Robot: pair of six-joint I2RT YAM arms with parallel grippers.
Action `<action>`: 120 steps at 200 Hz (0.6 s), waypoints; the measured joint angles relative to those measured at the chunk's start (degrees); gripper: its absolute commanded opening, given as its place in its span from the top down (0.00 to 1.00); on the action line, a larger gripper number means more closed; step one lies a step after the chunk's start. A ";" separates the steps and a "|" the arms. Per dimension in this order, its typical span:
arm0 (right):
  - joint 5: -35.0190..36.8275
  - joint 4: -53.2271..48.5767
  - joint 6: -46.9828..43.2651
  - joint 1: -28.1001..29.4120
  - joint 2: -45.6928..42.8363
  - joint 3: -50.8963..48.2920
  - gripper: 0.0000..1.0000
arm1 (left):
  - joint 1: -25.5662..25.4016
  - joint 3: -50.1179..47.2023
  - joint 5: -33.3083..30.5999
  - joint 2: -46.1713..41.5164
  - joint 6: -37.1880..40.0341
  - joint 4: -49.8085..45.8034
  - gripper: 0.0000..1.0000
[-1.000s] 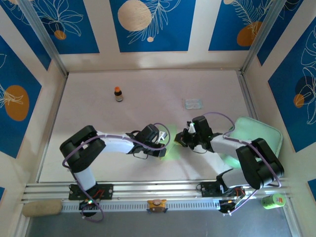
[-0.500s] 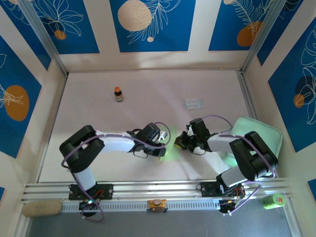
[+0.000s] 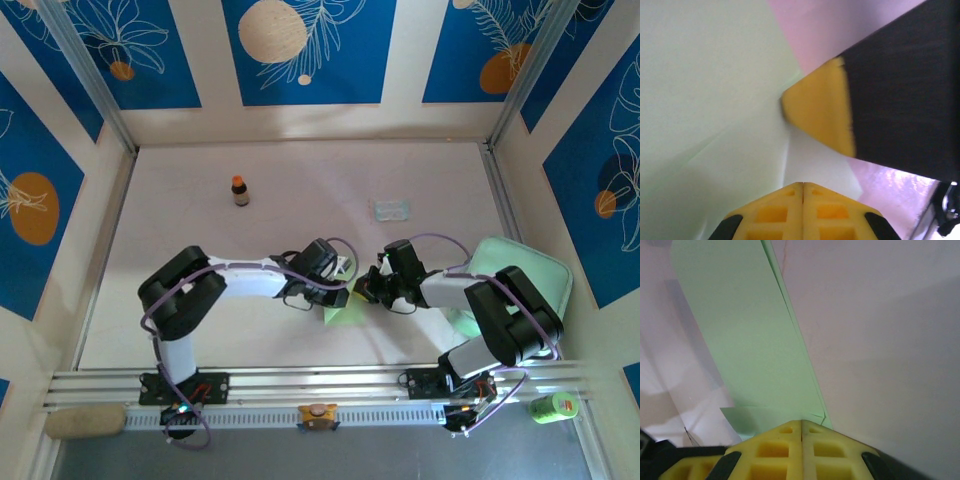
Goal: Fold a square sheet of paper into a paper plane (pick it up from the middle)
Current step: Fold the triangle a second time at the center of the table.
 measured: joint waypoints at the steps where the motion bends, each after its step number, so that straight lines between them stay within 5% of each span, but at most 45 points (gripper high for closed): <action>1: 0.00 0.00 0.00 0.00 0.00 0.00 0.99 | 0.00 -0.02 0.00 0.04 0.00 0.00 0.96; 120: 0.66 -1.49 -1.36 0.76 -6.03 -0.04 0.99 | 0.00 -2.86 0.20 -0.07 -0.20 3.65 0.96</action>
